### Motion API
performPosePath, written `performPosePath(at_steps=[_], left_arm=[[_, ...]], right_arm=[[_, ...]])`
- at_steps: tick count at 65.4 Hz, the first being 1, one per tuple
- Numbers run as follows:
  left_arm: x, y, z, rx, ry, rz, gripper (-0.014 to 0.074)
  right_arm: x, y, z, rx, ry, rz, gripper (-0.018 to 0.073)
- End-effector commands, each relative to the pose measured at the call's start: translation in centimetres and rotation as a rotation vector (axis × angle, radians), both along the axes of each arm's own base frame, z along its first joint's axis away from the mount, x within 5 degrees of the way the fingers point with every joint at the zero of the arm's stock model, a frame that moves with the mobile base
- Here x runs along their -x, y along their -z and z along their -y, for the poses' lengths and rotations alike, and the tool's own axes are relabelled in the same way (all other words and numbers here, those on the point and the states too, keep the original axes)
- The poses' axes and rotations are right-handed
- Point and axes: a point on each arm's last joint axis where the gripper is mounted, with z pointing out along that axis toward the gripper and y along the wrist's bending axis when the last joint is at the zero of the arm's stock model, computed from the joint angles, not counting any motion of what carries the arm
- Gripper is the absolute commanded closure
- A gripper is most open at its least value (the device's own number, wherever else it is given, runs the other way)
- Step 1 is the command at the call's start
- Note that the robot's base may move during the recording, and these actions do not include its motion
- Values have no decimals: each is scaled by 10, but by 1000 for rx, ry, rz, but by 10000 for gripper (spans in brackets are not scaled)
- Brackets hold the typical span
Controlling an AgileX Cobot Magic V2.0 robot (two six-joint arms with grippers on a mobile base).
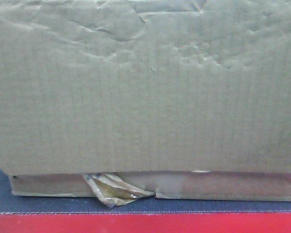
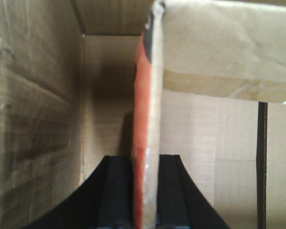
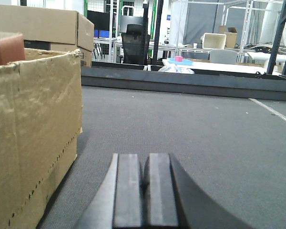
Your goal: Stack two boxes on right shelf middle
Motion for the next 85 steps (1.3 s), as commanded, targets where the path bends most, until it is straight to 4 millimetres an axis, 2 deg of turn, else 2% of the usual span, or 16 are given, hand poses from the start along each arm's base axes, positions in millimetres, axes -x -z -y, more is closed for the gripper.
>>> performPosePath(at_steps=[1, 36, 42, 47, 53, 64, 73, 85], left_arm=[[0, -2, 1, 29, 1, 28, 708], [-2, -1, 0, 43, -20, 21, 699], [-1, -1, 0, 41, -22, 17, 624], [-2, 0, 0, 39, -22, 15, 510], [-2, 0, 0, 37, -22, 18, 414], [-3, -2, 1, 45, -18, 33, 328], [-4, -17, 1, 70, -20, 66, 295], [5, -61, -6, 83, 16, 143, 284]], right_arm=[[0, -2, 0, 3, 0, 19, 724], [0, -2, 0, 3, 0, 19, 724], [0, -2, 0, 3, 0, 19, 724], [0, -2, 0, 3, 0, 19, 724], [0, -2, 0, 3, 0, 19, 724], [0, -2, 0, 3, 0, 19, 724], [0, -2, 0, 3, 0, 19, 724], [0, -2, 0, 3, 0, 19, 724]])
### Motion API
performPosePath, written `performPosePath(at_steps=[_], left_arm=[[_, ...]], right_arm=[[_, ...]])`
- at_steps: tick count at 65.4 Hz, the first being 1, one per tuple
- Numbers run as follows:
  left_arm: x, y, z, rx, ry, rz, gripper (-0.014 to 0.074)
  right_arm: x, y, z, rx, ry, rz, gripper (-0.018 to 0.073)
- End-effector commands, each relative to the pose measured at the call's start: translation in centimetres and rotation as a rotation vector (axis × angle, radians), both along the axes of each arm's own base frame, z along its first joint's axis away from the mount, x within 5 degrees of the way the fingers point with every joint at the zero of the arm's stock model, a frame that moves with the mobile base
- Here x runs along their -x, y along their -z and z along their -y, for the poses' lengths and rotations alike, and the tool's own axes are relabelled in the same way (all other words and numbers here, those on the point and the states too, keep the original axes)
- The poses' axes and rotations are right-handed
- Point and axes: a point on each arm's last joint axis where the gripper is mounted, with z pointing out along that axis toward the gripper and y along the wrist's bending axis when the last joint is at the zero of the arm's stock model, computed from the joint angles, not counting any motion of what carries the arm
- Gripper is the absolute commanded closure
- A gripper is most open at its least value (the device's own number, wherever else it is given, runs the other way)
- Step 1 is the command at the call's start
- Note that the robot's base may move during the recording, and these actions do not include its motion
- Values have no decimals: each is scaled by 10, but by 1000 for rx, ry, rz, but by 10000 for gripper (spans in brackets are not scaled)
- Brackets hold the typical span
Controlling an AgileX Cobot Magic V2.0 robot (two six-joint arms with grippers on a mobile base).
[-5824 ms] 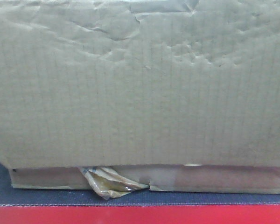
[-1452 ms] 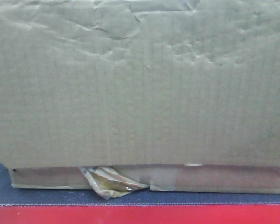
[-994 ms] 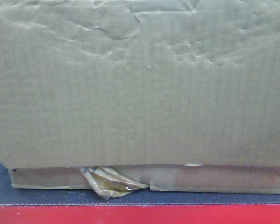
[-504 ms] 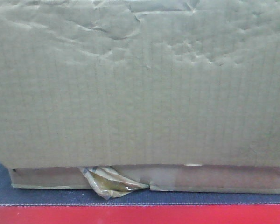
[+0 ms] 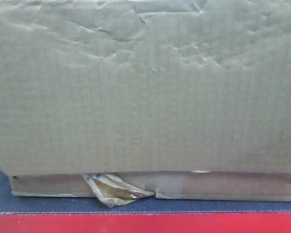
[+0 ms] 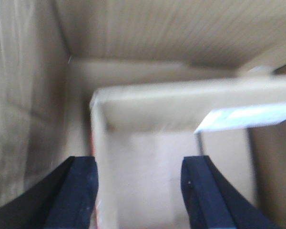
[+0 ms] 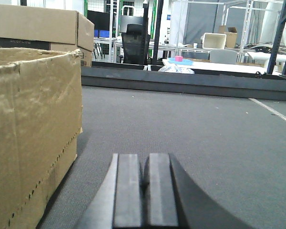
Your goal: Stack two boxes on right shelf middle
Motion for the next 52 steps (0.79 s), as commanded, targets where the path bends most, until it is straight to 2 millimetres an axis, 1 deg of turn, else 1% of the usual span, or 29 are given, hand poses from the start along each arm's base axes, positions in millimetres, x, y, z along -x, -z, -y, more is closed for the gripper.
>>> performPosePath(at_steps=[1, 6, 9, 13, 21, 29, 34, 39, 44, 48, 52], left_arm=[[9, -31, -10, 9, 14, 57, 284], [15, -49, -17, -20, 26, 93, 284], [15, -55, -21, -46, 30, 126, 284], [13, -58, -26, -81, 23, 151, 284], [8, -56, -35, -58, 40, 116, 284], [-2, -55, -54, -39, 1, 95, 284], [-6, -54, -63, -15, 10, 73, 284], [-11, -50, -69, -13, 4, 58, 284], [-13, -43, -71, -26, 0, 36, 284], [-14, -32, -71, -43, 0, 3, 284], [-15, -17, -70, -64, 1, -43, 284]], right_arm=[[0, -2, 0, 3, 0, 19, 724], [0, -2, 0, 3, 0, 19, 724], [0, -2, 0, 3, 0, 19, 724], [0, -2, 0, 3, 0, 19, 724], [0, -2, 0, 3, 0, 19, 724], [0, -2, 0, 3, 0, 19, 724], [0, -2, 0, 3, 0, 19, 724], [0, -2, 0, 3, 0, 19, 724], [0, -2, 0, 3, 0, 19, 724], [0, -2, 0, 3, 0, 19, 724], [0, -2, 0, 3, 0, 19, 724]])
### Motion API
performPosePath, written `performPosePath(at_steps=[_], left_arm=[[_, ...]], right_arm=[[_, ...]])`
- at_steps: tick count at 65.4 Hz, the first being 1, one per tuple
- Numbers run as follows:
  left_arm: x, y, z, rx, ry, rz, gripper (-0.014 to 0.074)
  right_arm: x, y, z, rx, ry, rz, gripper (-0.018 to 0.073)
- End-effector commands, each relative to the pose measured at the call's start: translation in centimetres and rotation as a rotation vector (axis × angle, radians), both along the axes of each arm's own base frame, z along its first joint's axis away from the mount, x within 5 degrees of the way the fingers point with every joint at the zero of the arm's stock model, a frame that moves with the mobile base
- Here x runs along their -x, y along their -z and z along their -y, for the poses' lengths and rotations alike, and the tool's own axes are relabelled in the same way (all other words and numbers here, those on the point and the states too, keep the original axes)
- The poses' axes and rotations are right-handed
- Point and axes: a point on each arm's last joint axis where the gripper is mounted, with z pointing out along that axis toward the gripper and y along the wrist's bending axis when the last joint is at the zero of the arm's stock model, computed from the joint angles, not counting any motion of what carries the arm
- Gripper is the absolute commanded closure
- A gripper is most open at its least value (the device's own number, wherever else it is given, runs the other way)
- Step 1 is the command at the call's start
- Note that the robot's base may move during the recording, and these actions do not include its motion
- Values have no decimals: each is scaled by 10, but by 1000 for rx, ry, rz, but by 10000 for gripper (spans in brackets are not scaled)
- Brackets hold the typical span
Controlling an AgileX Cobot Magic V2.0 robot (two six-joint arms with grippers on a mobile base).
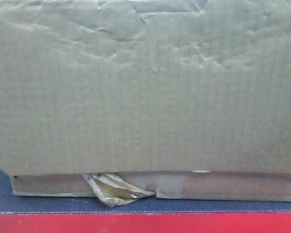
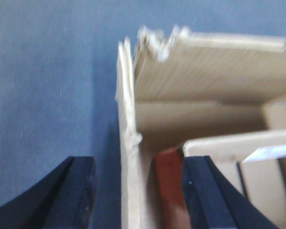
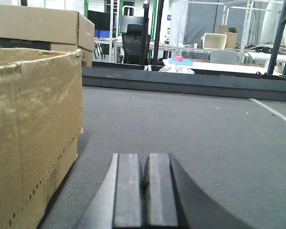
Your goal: Stack two boxes on right shelf middle
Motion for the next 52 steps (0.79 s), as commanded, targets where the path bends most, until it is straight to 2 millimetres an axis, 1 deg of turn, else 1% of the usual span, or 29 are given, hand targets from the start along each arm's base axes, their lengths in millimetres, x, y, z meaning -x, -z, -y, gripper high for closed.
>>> performPosePath(at_steps=[1, 10, 20, 38, 52], left_arm=[[-1, 19, 1, -17, 8, -58, 284], [1, 48, 2, -34, 13, -160, 284], [3, 64, 3, -53, 15, -214, 284], [6, 77, 3, -59, 16, -261, 288], [6, 78, 3, -59, 16, -263, 288]], right_arm=[[0, -2, 0, 3, 0, 19, 724], [0, -2, 0, 3, 0, 19, 724], [0, -2, 0, 3, 0, 19, 724], [0, -2, 0, 3, 0, 19, 724], [0, -2, 0, 3, 0, 19, 724]])
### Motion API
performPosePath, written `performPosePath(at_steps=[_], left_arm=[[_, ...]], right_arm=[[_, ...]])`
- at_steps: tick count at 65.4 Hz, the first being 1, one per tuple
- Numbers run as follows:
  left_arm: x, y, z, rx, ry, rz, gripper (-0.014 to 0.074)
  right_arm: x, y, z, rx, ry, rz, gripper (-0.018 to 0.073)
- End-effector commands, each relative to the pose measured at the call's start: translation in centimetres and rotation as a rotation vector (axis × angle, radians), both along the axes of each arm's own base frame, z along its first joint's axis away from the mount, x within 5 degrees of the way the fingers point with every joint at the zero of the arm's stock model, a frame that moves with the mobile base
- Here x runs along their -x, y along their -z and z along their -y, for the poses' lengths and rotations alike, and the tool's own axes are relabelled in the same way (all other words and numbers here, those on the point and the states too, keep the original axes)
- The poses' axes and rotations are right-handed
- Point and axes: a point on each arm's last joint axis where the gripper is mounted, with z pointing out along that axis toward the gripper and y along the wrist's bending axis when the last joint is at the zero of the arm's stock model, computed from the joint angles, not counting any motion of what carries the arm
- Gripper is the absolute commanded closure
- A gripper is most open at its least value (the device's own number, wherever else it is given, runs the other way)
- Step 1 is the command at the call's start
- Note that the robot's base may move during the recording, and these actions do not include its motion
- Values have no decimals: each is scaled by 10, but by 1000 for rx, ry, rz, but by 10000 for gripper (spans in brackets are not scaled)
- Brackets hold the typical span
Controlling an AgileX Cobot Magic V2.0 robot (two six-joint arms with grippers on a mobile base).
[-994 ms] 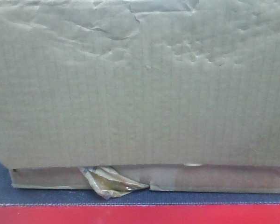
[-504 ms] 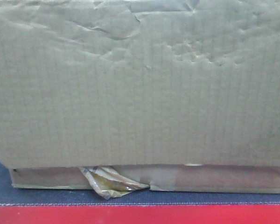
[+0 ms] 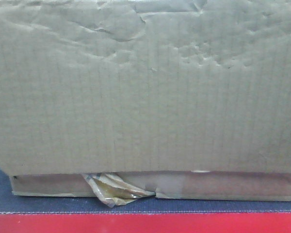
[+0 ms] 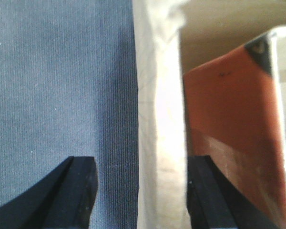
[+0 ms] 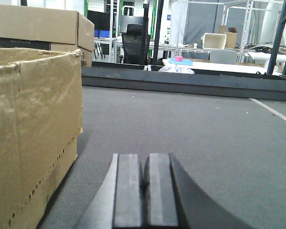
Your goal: Stack two boxes on right shelf middle
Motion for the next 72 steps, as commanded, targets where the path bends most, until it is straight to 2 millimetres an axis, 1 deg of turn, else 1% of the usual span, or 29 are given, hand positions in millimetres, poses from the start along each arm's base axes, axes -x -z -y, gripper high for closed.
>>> performPosePath(at_steps=[1, 11, 18, 21, 26, 27, 33, 34, 37, 40, 46, 53, 61, 69, 72], left_arm=[[0, 0, 0, 4, 1, 2, 288], [0, 0, 0, 4, 1, 2, 288], [0, 0, 0, 4, 1, 2, 288], [0, 0, 0, 4, 1, 2, 288], [0, 0, 0, 4, 1, 2, 288], [0, 0, 0, 4, 1, 2, 288], [0, 0, 0, 4, 1, 2, 288], [0, 0, 0, 4, 1, 2, 288], [0, 0, 0, 4, 1, 2, 288], [0, 0, 0, 4, 1, 2, 288], [0, 0, 0, 4, 1, 2, 288], [0, 0, 0, 4, 1, 2, 288], [0, 0, 0, 4, 1, 2, 288], [0, 0, 0, 4, 1, 2, 288], [0, 0, 0, 4, 1, 2, 288]], right_arm=[[0, -2, 0, 3, 0, 19, 724], [1, -3, 0, 4, 1, 33, 724], [2, -11, 0, 13, 6, 126, 724], [2, -11, 0, 13, 6, 125, 724], [5, -27, 0, 6, 1, 121, 724], [7, -35, -1, 1, -1, 127, 724], [12, -57, -3, -28, -19, 39, 724], [13, -64, -3, -28, -21, 33, 724], [12, -72, -3, -33, -26, -25, 724], [11, -84, -4, -36, -31, -72, 724], [0, -103, -3, -45, -38, -174, 724], [-20, -117, -2, -62, -46, -346, 724], [-47, -121, 0, -82, -53, -536, 724], [-70, -128, 2, -89, -53, -596, 724], [-75, -130, 2, -90, -53, -604, 724]])
